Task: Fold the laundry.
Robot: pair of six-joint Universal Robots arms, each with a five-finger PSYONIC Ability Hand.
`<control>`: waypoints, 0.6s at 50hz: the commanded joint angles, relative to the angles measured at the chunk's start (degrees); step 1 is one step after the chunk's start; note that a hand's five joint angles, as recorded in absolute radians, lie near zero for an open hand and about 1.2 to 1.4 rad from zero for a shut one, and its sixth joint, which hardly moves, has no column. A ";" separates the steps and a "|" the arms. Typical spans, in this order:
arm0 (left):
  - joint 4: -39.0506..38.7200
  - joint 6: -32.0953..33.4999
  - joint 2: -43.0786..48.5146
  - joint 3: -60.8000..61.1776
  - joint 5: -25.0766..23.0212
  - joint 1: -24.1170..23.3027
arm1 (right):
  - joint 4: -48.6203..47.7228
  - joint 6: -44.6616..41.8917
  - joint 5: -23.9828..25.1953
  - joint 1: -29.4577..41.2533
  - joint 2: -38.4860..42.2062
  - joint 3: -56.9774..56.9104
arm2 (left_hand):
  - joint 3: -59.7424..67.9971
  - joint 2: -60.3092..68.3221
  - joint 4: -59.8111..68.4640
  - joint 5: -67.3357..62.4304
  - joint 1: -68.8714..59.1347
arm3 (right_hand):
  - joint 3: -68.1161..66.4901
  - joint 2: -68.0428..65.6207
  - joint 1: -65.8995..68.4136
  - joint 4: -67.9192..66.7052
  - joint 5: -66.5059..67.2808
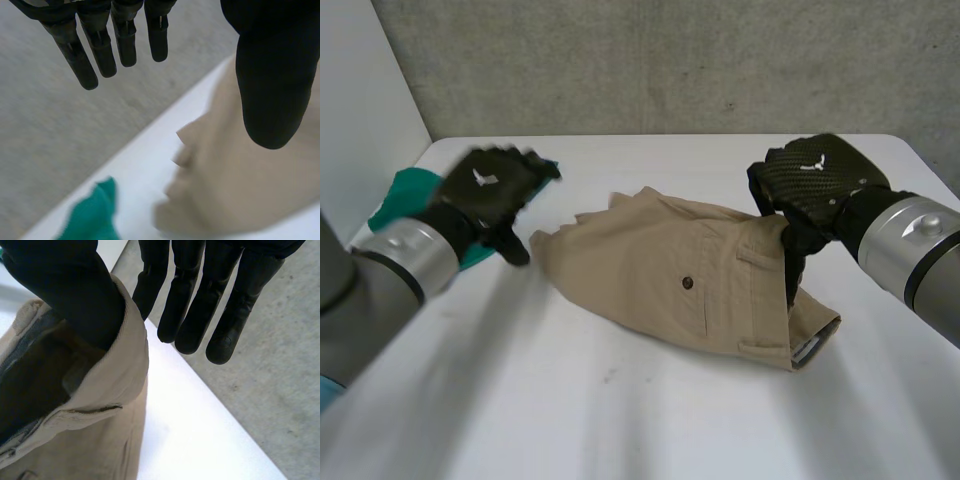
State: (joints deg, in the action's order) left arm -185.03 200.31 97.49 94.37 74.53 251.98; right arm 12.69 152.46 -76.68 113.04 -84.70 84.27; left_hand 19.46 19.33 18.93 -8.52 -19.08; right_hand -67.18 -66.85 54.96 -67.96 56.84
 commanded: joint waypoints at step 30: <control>-6.31 4.21 36.37 -33.72 -5.36 -2.02 | -2.40 -0.23 12.43 2.01 -11.63 12.76 | 7.23 7.37 7.76 -8.18 -7.62 | -12.82 -13.15 25.04 -12.04 13.16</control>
State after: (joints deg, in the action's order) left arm -191.38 203.46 132.09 63.93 72.23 248.36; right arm 10.28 152.26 -64.06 114.93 -96.54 96.43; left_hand 21.10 21.11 21.18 -11.65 -20.87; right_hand -67.18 -66.85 54.96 -67.98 56.84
